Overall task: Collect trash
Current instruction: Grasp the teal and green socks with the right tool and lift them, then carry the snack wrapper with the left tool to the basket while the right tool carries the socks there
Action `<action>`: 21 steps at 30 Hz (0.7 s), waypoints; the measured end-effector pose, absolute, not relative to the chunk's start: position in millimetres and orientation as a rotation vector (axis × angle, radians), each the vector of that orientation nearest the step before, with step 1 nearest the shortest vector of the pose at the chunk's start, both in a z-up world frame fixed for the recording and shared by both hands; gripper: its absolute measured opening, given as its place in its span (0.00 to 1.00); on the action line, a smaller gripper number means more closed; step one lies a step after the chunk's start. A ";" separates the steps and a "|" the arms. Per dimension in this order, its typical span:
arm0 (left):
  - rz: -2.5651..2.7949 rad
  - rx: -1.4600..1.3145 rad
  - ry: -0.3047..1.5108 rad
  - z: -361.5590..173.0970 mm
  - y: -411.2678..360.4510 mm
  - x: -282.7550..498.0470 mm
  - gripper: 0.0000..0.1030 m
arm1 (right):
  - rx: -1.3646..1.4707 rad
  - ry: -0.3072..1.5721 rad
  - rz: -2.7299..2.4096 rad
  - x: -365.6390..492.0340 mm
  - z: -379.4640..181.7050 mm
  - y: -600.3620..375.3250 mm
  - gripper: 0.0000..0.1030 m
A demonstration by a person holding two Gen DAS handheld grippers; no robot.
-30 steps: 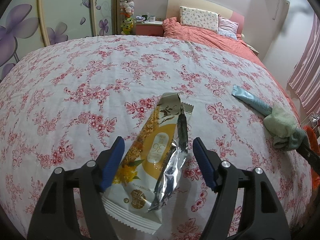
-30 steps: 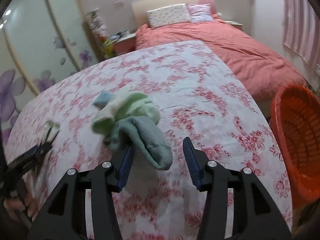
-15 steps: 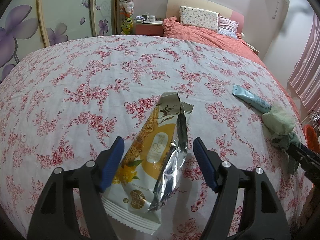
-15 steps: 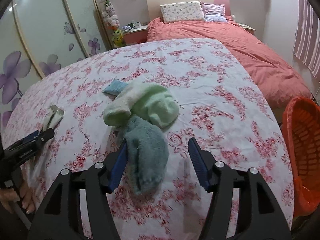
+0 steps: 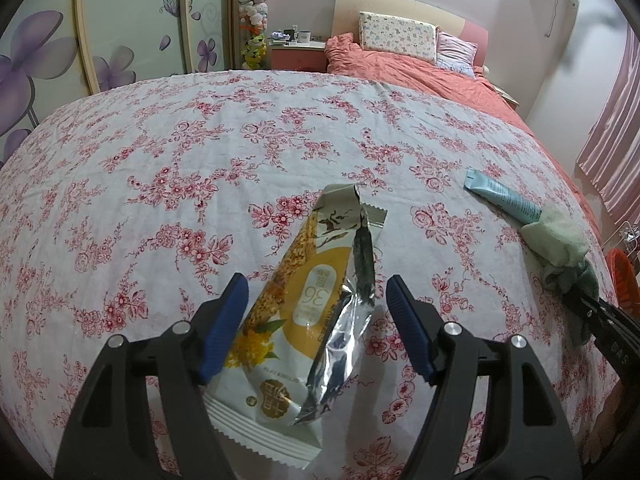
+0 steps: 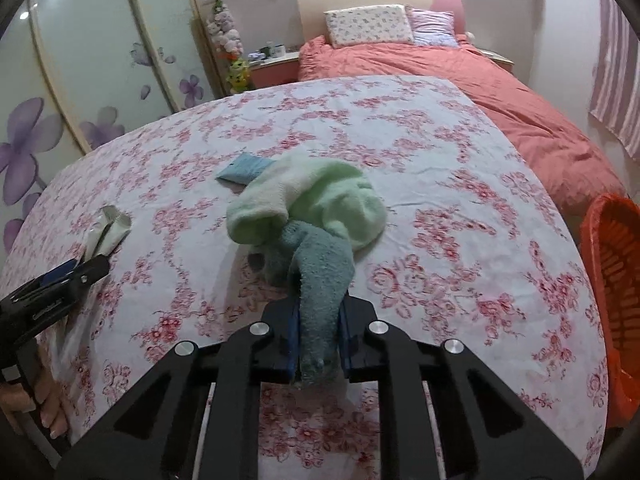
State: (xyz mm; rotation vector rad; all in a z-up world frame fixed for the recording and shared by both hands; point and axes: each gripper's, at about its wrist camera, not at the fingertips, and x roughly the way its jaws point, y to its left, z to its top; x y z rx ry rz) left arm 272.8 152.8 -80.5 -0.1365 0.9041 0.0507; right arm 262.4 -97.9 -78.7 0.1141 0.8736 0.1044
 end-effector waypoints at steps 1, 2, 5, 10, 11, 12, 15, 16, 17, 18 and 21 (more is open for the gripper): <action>0.050 -0.138 0.904 -80.6 153.1 272.5 0.68 | 0.116 0.877 0.100 262.4 -79.1 -98.0 0.15; 0.051 -0.137 0.904 -80.5 152.6 272.8 0.68 | 0.111 0.877 0.097 262.2 -79.2 -97.3 0.15; 0.049 -0.134 0.904 -80.8 151.9 272.9 0.68 | 0.070 0.879 0.077 261.5 -78.8 -91.6 0.15; 0.054 -0.053 0.918 -83.3 147.1 273.5 0.61 | 0.090 0.873 0.086 260.4 -77.9 -94.2 0.15; 0.055 -0.046 0.917 -83.1 147.1 272.7 0.54 | 0.112 0.879 0.099 260.7 -77.4 -96.1 0.15; 0.053 -0.043 0.915 -82.3 147.5 272.0 0.48 | 0.125 0.882 0.108 260.5 -76.2 -97.2 0.13; 0.019 -0.076 0.915 -79.7 149.3 270.5 0.43 | 0.140 0.855 0.130 254.4 -66.8 -98.0 0.10; 0.011 -0.088 0.916 -79.3 149.9 270.0 0.43 | 0.149 0.840 0.133 250.8 -61.6 -100.0 0.09; 0.003 -0.103 0.918 -78.8 150.9 268.8 0.42 | 0.155 0.831 0.133 248.7 -59.0 -101.6 0.09; -0.004 -0.110 0.920 -78.3 150.2 269.6 0.41 | 0.163 0.820 0.133 245.7 -55.1 -104.2 0.09; -0.009 -0.113 0.916 -74.8 146.8 268.0 0.41 | 0.177 0.798 0.124 240.4 -46.4 -111.7 0.09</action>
